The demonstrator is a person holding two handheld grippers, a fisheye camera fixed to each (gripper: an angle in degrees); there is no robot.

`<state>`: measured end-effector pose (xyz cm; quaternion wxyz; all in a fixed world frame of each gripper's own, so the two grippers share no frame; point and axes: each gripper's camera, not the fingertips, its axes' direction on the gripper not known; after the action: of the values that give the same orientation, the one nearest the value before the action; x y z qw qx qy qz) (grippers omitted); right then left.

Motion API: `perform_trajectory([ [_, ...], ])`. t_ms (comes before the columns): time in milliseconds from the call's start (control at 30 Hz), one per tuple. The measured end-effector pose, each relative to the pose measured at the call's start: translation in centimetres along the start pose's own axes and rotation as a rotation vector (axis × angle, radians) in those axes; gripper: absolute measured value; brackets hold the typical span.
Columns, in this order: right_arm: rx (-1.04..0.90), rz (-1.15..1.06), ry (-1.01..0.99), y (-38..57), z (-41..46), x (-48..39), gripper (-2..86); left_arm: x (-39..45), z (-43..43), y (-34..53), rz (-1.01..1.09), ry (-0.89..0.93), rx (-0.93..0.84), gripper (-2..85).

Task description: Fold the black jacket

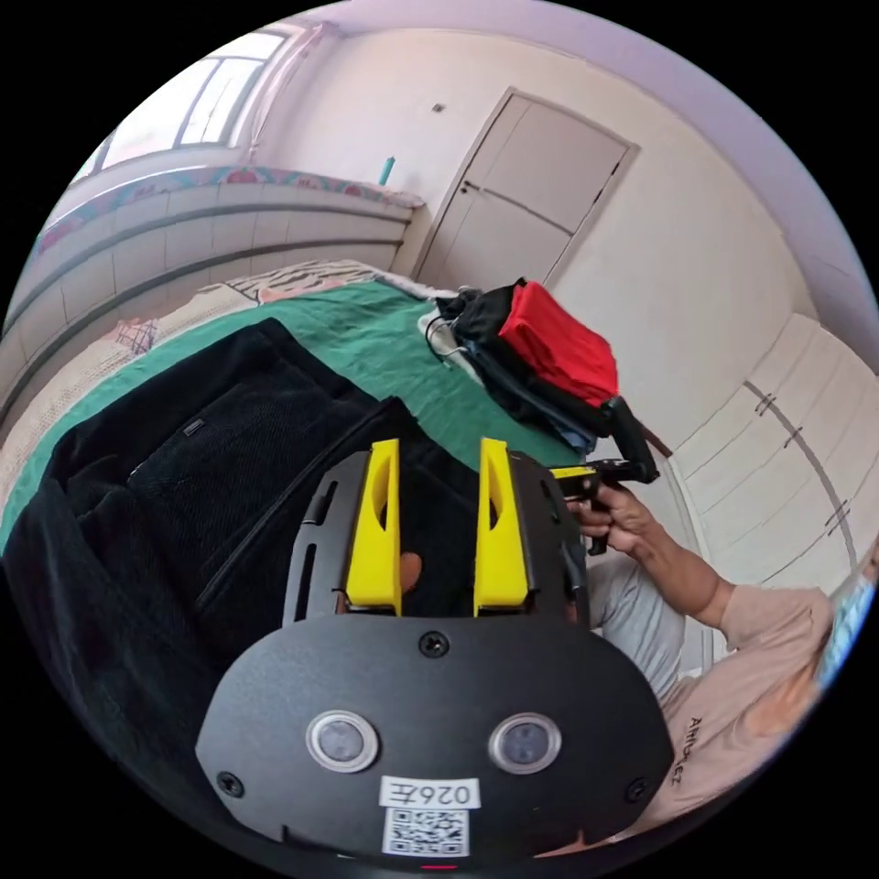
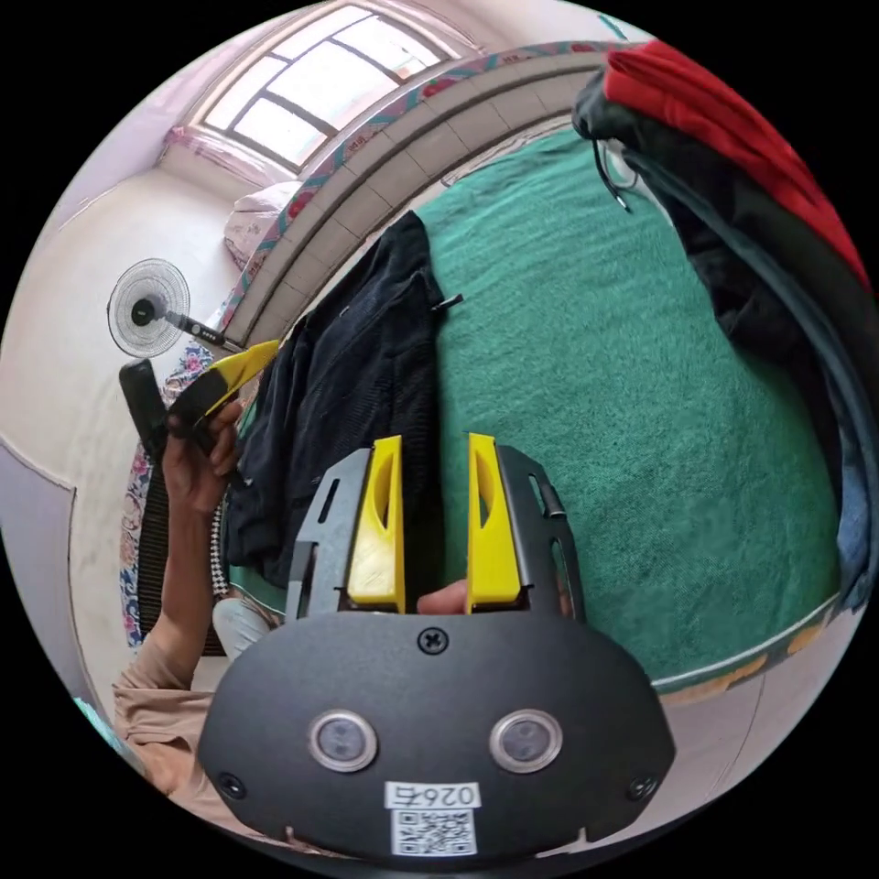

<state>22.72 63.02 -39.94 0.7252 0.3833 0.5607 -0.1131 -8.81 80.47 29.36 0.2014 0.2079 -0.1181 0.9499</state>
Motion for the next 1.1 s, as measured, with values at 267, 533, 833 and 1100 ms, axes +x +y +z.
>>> perform_trajectory([
  [267, 0.001, 0.042, -0.181, -2.2, -1.0, 2.2, 11.9, -1.4, 10.3, -10.7, -0.168, -0.036, -0.301, 16.9],
  [533, -0.029, -0.064, -0.067, -1.7, 0.3, -0.8, 10.6, 0.8, 10.6, -15.3, -0.125, -0.104, -0.354, 16.2],
  [833, 0.001, -0.195, -0.040, -0.4, 2.6, -3.4, 0.3, 3.9, 12.0, -20.0, -0.100, -0.112, -0.431, 21.1],
  [1100, 0.090, -0.379, 0.067, 1.2, 4.9, -9.1, -0.4, 7.0, 14.0, -22.8, -0.043, -0.307, -0.550, 16.9],
])
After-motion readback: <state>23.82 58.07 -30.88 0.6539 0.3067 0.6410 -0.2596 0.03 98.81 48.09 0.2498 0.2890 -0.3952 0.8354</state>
